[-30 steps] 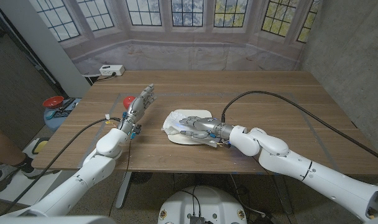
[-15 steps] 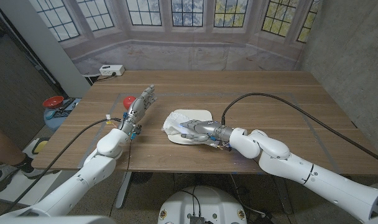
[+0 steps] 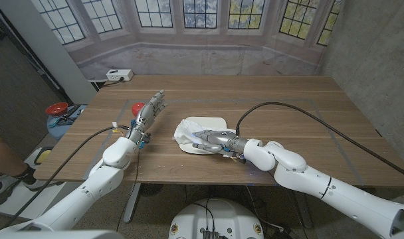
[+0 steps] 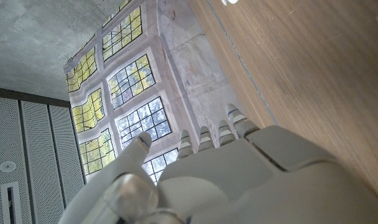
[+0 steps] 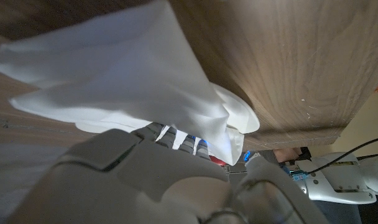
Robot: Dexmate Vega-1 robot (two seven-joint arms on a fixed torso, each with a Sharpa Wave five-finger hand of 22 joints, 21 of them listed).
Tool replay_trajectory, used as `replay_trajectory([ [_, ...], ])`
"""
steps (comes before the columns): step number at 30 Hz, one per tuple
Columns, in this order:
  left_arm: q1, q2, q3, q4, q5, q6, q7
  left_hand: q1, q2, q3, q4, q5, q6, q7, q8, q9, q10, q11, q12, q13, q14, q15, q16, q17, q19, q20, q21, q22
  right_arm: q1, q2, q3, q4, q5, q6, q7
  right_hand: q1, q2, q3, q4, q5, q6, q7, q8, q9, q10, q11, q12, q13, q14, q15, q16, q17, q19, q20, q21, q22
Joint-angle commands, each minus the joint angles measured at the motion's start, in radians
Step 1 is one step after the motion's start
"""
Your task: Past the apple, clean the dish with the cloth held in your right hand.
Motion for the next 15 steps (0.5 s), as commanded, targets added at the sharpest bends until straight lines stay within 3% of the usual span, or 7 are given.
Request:
replay_trajectory([
  [1, 0.0, 0.002, -0.006, 0.011, -0.006, -0.01, -0.007, -0.002, -0.003, 0.007, 0.002, 0.004, 0.002, -0.002, 0.001, 0.002, 0.001, -0.004, -0.003, 0.002, 0.006, -0.003, 0.001, 0.003, 0.003, 0.0, 0.0, 0.001, 0.014, 0.023, -0.013, 0.045, 0.037, -0.007, -0.012, -0.013, 0.087, -0.003, 0.006, -0.002, -0.027, 0.002, -0.003, 0.001, -0.001, 0.007, -0.003, 0.002, -0.004, -0.007, 0.006, 0.002, 0.009, -0.013, 0.005, 0.004],
  [15, -0.006, 0.004, -0.011, 0.025, -0.017, -0.01, -0.017, -0.002, -0.004, 0.009, 0.002, 0.004, 0.0, -0.005, 0.001, 0.002, 0.0, -0.004, -0.003, 0.002, 0.007, -0.002, 0.001, 0.003, 0.002, 0.0, 0.0, 0.001, 0.067, 0.063, -0.041, 0.12, 0.066, 0.014, -0.026, -0.018, 0.089, -0.007, 0.008, -0.001, -0.039, 0.004, 0.001, 0.002, -0.003, 0.015, -0.004, 0.002, -0.004, -0.006, 0.007, 0.003, 0.012, -0.014, 0.007, 0.004],
])
